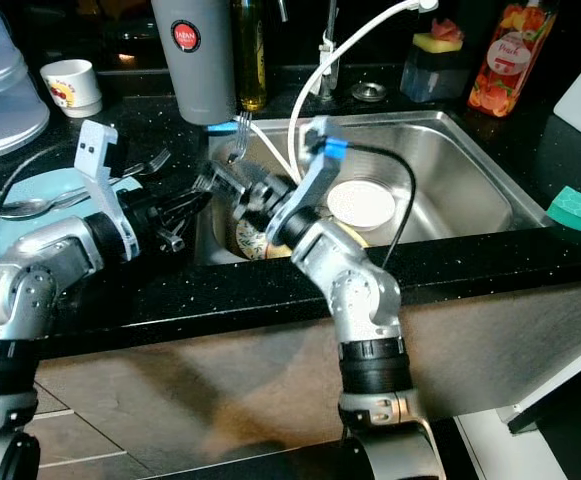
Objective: Kitchen organization
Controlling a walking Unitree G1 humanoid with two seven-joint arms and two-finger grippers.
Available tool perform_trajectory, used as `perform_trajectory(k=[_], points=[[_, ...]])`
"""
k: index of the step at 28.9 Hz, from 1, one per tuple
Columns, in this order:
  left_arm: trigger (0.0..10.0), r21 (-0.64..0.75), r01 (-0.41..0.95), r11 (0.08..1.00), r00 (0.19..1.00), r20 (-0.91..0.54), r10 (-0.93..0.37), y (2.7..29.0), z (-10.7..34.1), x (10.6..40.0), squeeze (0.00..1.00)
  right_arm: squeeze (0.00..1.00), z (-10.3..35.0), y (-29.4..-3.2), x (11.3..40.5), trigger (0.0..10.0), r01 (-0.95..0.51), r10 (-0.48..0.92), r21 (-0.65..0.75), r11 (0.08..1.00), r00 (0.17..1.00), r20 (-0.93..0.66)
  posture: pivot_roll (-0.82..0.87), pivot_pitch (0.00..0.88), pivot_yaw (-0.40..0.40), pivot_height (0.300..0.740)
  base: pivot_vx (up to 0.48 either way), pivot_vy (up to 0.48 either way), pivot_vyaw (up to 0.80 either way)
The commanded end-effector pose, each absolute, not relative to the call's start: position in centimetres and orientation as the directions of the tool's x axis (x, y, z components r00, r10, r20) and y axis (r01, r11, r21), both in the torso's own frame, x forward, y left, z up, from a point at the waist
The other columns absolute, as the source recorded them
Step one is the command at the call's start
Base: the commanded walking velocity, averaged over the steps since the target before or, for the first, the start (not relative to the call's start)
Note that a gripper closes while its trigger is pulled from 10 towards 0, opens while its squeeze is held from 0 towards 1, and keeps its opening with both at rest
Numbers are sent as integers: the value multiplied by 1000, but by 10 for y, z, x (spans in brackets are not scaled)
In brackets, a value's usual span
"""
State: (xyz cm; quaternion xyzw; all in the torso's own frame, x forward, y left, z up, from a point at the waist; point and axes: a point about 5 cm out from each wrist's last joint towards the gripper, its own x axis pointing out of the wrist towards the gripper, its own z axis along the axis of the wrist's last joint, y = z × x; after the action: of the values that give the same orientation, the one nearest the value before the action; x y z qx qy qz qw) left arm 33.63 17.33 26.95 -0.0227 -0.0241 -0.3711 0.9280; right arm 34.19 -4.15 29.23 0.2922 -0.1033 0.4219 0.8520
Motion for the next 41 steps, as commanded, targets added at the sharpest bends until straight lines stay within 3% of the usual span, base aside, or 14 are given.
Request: perform_trajectory(k=[1,10,29,30,31,41], points=[[0,3,689,725,724,56,-688,169,268,335,0,0,289,-35,341,10000,-782,683,432,450,613,398,32,146,-21,740,0,0,0],[0,23,654,756,744,159,-649,160,273,336,0,0,280,-29,341,10000,-759,707,452,469,629,323,32,137,-27,740,0,0,0],[0,26,770,638,629,139,-765,140,267,320,0,0,277,-33,346,10000,-724,685,484,491,664,299,32,125,-28,740,0,0,0],[0,29,767,641,633,138,-762,141,267,320,0,0,277,-34,346,2980,-722,682,491,487,666,302,32,125,-28,740,0,0,0],[0,31,763,645,636,137,-759,142,267,320,0,0,277,-34,347,0,-720,680,499,482,666,306,32,125,-29,740,0,0,0],[0,37,752,658,649,136,-749,145,268,321,0,0,277,-37,348,0,-713,672,515,475,672,311,31,128,-29,740,0,0,0]])
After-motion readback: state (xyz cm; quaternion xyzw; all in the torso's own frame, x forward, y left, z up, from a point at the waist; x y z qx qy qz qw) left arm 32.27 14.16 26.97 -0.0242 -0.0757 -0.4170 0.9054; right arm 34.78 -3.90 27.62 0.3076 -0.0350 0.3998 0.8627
